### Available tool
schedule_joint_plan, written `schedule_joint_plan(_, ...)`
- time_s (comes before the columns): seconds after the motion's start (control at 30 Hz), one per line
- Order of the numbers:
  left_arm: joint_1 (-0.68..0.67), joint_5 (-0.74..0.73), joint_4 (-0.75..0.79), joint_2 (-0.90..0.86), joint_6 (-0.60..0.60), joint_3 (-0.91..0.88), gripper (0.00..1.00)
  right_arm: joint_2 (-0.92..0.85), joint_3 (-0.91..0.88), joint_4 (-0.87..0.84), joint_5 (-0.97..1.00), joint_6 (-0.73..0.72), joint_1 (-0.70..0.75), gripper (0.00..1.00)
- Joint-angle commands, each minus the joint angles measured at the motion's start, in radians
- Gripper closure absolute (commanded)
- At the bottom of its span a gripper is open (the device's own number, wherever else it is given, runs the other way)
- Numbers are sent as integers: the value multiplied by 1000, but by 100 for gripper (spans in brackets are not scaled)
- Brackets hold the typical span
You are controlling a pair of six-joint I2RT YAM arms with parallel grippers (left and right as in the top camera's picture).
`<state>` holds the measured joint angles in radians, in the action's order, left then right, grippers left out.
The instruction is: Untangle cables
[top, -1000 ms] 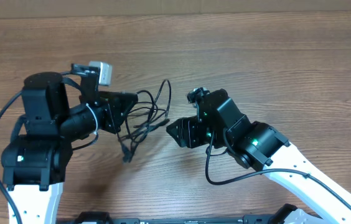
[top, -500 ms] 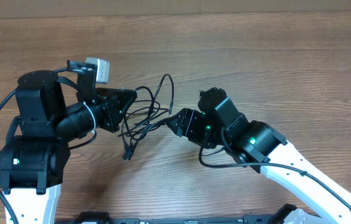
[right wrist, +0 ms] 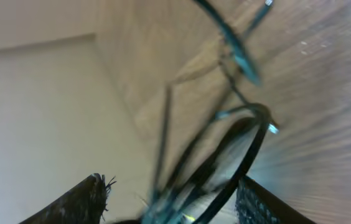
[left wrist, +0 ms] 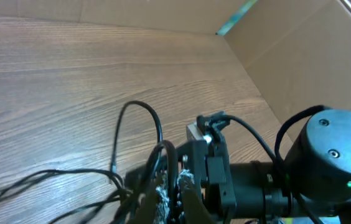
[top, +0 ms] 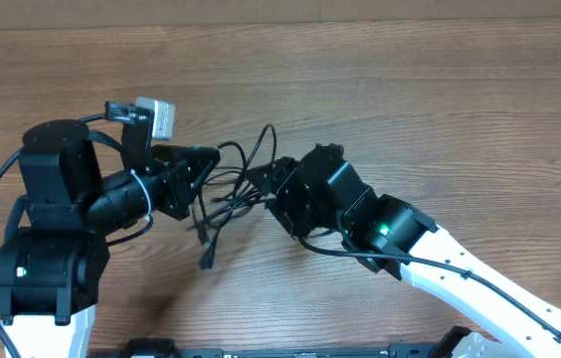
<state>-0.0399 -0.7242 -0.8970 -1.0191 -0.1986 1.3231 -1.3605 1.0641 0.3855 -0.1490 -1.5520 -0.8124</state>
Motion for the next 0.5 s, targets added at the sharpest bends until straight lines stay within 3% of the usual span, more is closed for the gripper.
schedule_joint_plan(0.0,-6,-28,11,20,27,35,96,-4,29,-15,25,-50,-2,35)
schedule_joint_plan(0.37,-6,-27,20,21,27,35,96,-56,29,-29,18,-83,-63,38)
schedule_joint_plan(0.4,-6,-27,20,21,27,35,96,-59,29,-29,18,-94,-71,41)
schedule_joint_plan(0.47,-6,-28,19,21,27,35,96,-64,29,-40,27,-101,-81,69)
